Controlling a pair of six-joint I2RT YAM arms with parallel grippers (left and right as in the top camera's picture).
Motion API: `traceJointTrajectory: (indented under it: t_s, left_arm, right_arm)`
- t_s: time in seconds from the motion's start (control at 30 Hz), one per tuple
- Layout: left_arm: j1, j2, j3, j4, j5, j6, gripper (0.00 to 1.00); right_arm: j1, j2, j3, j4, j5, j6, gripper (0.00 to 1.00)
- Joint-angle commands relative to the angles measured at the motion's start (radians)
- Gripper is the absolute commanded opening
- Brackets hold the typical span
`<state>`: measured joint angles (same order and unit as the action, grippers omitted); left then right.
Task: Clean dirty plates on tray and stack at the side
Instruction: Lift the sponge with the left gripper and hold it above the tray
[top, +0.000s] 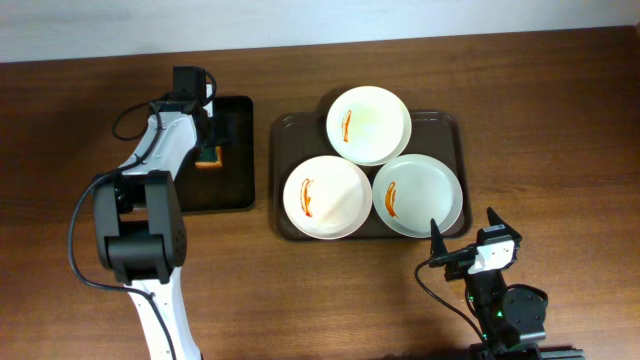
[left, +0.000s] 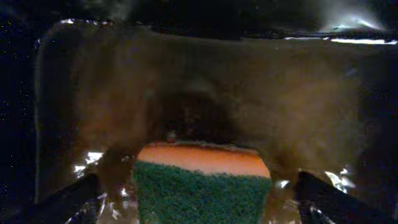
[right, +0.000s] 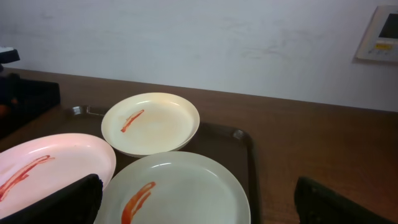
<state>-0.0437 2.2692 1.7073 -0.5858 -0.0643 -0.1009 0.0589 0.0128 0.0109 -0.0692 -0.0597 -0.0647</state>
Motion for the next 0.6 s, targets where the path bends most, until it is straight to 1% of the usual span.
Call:
traceJointTrajectory:
  t_s: [0.0, 0.1, 0.13, 0.17, 0.2, 0.23, 0.33, 0.37, 0.4, 0.43, 0.53, 0.57]
  left_arm:
    - [0.001, 0.016, -0.009, 0.003, -0.012, 0.0, 0.0]
    - [0.001, 0.016, -0.009, 0.001, -0.011, 0.0, 0.0]
    - [0.001, 0.016, -0.009, 0.002, -0.012, 0.0, 0.1]
    - [0.001, 0.016, -0.009, -0.002, -0.011, 0.0, 0.89]
    - [0.0, 0.015, -0.008, -0.012, -0.011, 0.0, 1.0]
    - [0.0, 0.013, -0.005, -0.027, -0.011, 0.0, 1.0]
    - [0.007, 0.01, 0.034, -0.142, -0.011, 0.001, 1.0]
    - [0.007, 0.01, 0.037, -0.17, -0.011, 0.001, 0.98]
    - [0.007, 0.01, 0.037, -0.198, -0.011, 0.024, 0.68]
    - [0.01, 0.01, 0.037, -0.214, -0.011, 0.05, 0.55]
    - [0.01, 0.01, 0.037, -0.212, -0.012, 0.068, 0.45]
    - [0.01, 0.01, 0.037, -0.206, -0.011, 0.068, 0.45]
  right_arm:
    - [0.005, -0.006, -0.005, -0.006, 0.009, -0.006, 0.98]
    - [0.005, -0.006, -0.005, -0.006, 0.009, -0.006, 0.99]
    - [0.005, -0.006, -0.005, -0.006, 0.009, -0.006, 0.98]
    - [0.005, -0.006, -0.005, -0.006, 0.009, -0.006, 0.98]
    - [0.005, -0.006, -0.005, -0.006, 0.009, -0.006, 0.99]
    - [0.005, -0.006, -0.005, -0.006, 0.009, -0.006, 0.99]
    - [0.005, -0.006, -0.005, -0.006, 0.009, -0.006, 0.98]
    - [0.005, -0.006, -0.005, -0.006, 0.009, -0.006, 0.98]
    - [0.005, -0.006, -0.005, -0.006, 0.009, -0.006, 0.98]
    - [0.005, -0.006, -0.005, -0.006, 0.009, -0.006, 0.98]
    - [0.005, -0.006, -0.005, -0.006, 0.009, -0.006, 0.98]
    - [0.005, -0.006, -0.005, -0.006, 0.009, -0.006, 0.98]
